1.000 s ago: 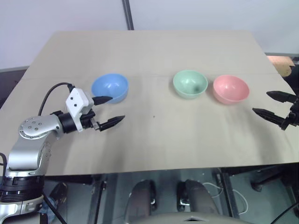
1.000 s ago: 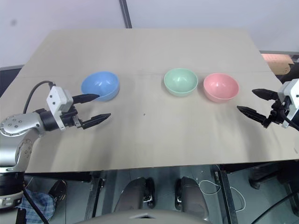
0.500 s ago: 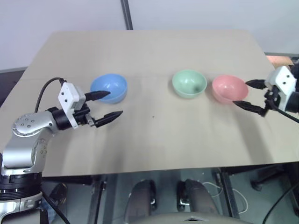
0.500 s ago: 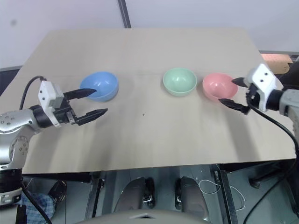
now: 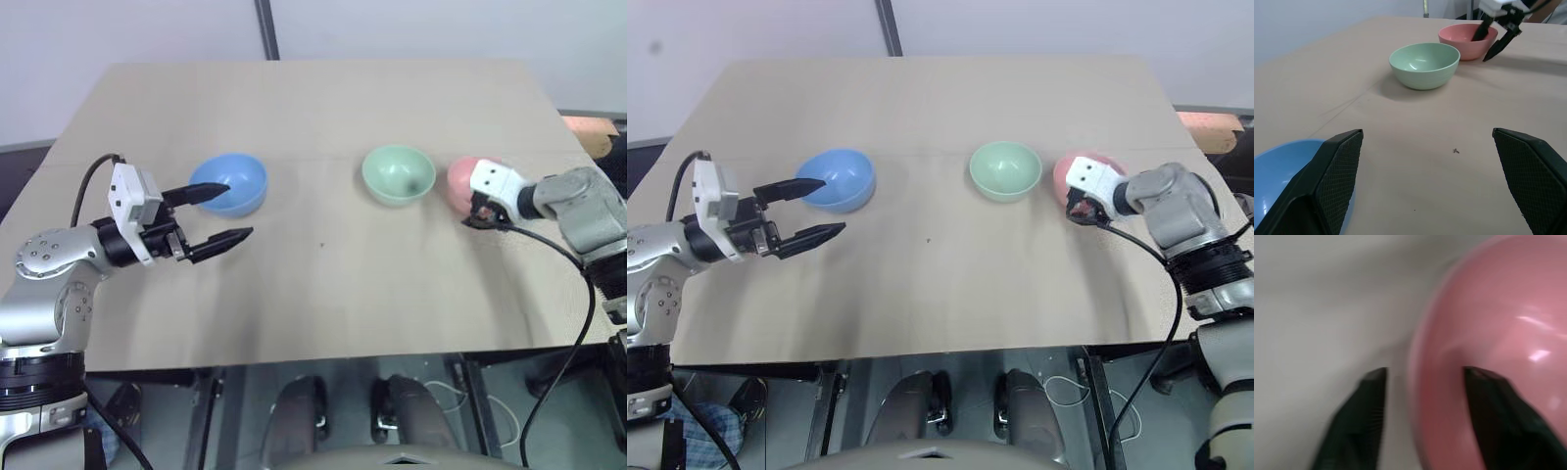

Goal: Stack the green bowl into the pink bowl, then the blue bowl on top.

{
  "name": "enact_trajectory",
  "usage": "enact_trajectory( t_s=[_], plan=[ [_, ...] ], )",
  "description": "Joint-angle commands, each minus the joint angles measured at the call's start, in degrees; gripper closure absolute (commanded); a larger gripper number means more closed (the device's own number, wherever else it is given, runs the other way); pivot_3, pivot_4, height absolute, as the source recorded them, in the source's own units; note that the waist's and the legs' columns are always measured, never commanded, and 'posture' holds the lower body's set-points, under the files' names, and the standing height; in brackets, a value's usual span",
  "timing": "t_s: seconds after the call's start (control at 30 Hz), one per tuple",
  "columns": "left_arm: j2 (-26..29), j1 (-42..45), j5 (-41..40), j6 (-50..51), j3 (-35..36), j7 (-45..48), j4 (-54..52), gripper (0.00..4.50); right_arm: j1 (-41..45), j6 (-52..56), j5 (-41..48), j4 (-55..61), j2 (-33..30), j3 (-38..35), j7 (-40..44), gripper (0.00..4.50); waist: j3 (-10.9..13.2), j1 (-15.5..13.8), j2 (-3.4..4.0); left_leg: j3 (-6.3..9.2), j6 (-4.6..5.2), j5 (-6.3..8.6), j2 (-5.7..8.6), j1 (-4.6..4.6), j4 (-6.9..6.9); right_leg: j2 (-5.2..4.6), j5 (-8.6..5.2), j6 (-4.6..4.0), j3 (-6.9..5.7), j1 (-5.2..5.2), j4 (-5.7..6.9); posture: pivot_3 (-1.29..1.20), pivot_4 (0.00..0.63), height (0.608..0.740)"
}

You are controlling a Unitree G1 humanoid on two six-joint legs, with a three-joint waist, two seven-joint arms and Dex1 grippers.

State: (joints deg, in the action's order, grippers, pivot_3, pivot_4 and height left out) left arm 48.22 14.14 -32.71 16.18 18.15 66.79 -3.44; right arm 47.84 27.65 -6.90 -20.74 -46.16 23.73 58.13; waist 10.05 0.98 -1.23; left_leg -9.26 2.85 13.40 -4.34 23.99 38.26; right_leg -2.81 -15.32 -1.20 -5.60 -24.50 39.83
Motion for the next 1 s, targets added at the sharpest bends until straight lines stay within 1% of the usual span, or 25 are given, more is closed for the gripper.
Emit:
enact_trajectory(
  t_s=[0.03, 0.07, 0.1, 0.23, 0.33, 0.4, 0.53, 0.6, 0.7, 0.8, 0.9, 1.0],
  plan=[
    [0.74, -0.28, -0.10, -1.32, 1.63, 0.21, -0.28, 0.00, 2.80, -1.73, -2.53, -0.68, 0.84, 0.06, 0.96, 3.74, -0.01, 0.09, 0.00, 0.00, 0.00, 0.00, 0.00, 0.00, 0.00, 0.00, 0.00, 0.00, 0.00, 0.00, 0.00, 0.00, 0.150, 0.740],
    [0.75, -0.73, -0.08, -1.45, 1.75, 0.24, -0.41, 0.00, 2.62, -2.15, -2.96, -0.35, 1.08, 0.31, 1.51, 4.40, -0.02, 0.21, -0.02, -0.03, 0.00, 0.00, 0.00, -0.02, 0.01, 0.00, 0.00, 0.00, 0.03, 0.00, 0.01, 0.00, 0.150, 0.740],
    [0.74, -1.05, -0.09, -1.55, 1.84, 0.27, -0.51, 0.00, 2.45, -2.57, -3.43, 0.00, 1.15, 0.59, 2.04, 4.46, -0.06, 0.27, -0.08, -0.05, 0.00, 0.00, -0.01, -0.07, 0.01, 0.00, 0.01, 0.00, 0.05, 0.02, 0.02, 0.00, 0.150, 0.740],
    [0.91, -1.76, -0.16, -1.85, 2.11, 0.38, -0.49, 0.00, 1.97, -1.74, -3.92, 2.78, 1.26, -0.18, 3.66, 4.46, -0.05, 0.20, -0.07, -0.04, 0.00, 0.00, -0.04, -0.08, 0.02, 0.00, 0.00, 0.00, 0.03, 0.04, 0.03, 0.00, 0.150, 0.740],
    [1.09, -1.99, -0.13, -1.94, 2.20, 0.56, -0.41, 0.00, 1.16, -0.02, -3.77, 8.21, -0.60, -1.20, 6.10, 4.46, -0.04, 0.17, -0.06, -0.04, 0.00, 0.00, -0.04, -0.08, 0.03, 0.00, 0.01, 0.00, 0.03, 0.04, 0.04, 0.00, 0.150, 0.740],
    [1.26, -2.20, -0.16, -1.98, 2.42, 0.70, -0.34, 0.00, 0.21, 2.72, -3.27, 14.65, -2.40, -2.33, 7.93, 4.46, 0.00, 0.12, 0.01, -0.03, 0.00, 0.00, -0.05, -0.06, 0.02, 0.00, 0.01, 0.00, 0.03, 0.02, 0.04, 0.00, 0.150, 0.740],
    [1.59, -2.60, 0.30, -2.38, 2.48, 1.12, 0.16, 0.00, -0.80, 9.24, -2.32, 32.73, -6.27, -3.45, 11.94, 4.46, 0.04, 0.09, 0.08, -0.05, 0.00, 0.00, -0.05, 0.04, 0.01, 0.00, 0.01, -0.01, 0.05, -0.12, 0.05, 0.00, 0.150, 0.740],
    [1.54, -2.35, 0.45, -2.52, 2.12, 1.36, 0.52, 0.00, -0.82, 14.16, -0.82, 41.38, -7.17, -3.33, 13.85, 4.46, 0.04, 0.09, 0.07, -0.05, -0.01, 0.01, -0.07, 0.06, -0.01, 0.01, 0.01, -0.01, 0.04, -0.17, 0.05, 0.00, 0.150, 0.740],
    [1.13, -1.21, 1.00, -2.89, 1.05, 1.88, 1.69, 0.00, -0.68, 18.95, 2.33, 51.05, -4.25, -2.64, 13.72, 4.46, 0.03, 0.08, 0.06, -0.05, -0.02, 0.01, -0.09, 0.05, 0.00, 0.03, 0.00, 0.00, 0.02, -0.16, 0.04, 0.00, 0.150, 0.740],
    [0.89, 0.90, 1.40, -3.10, -1.05, 3.26, 3.08, 0.00, -2.03, 13.89, 1.76, 56.49, 0.73, 2.16, 11.09, 4.46, 0.02, -0.01, 0.03, -0.03, -0.01, 0.01, -0.09, 0.06, 0.03, 0.02, -0.02, 0.03, 0.01, -0.15, 0.04, 0.00, 0.150, 0.740],
    [1.19, 3.22, 1.88, -3.27, -2.26, 4.30, 5.07, 0.00, -2.69, 9.86, -0.72, 56.93, 3.39, 6.28, 8.98, 4.46, 0.01, -0.17, 0.01, 0.00, -0.01, 0.01, -0.07, 0.06, 0.05, 0.02, -0.09, 0.16, -0.03, -0.13, 0.06, 0.00, 0.150, 0.740],
    [1.55, 4.66, 2.56, -3.66, -3.22, 5.52, 6.83, 0.00, -3.05, 7.43, -4.56, 54.67, 5.93, 10.81, 5.96, 4.46, -0.02, -0.14, -0.04, 0.00, 0.00, 0.01, -0.03, 0.14, 0.10, 0.01, -0.01, 0.04, -0.04, -0.16, 0.06, 0.00, 0.150, 0.740]
  ],
)
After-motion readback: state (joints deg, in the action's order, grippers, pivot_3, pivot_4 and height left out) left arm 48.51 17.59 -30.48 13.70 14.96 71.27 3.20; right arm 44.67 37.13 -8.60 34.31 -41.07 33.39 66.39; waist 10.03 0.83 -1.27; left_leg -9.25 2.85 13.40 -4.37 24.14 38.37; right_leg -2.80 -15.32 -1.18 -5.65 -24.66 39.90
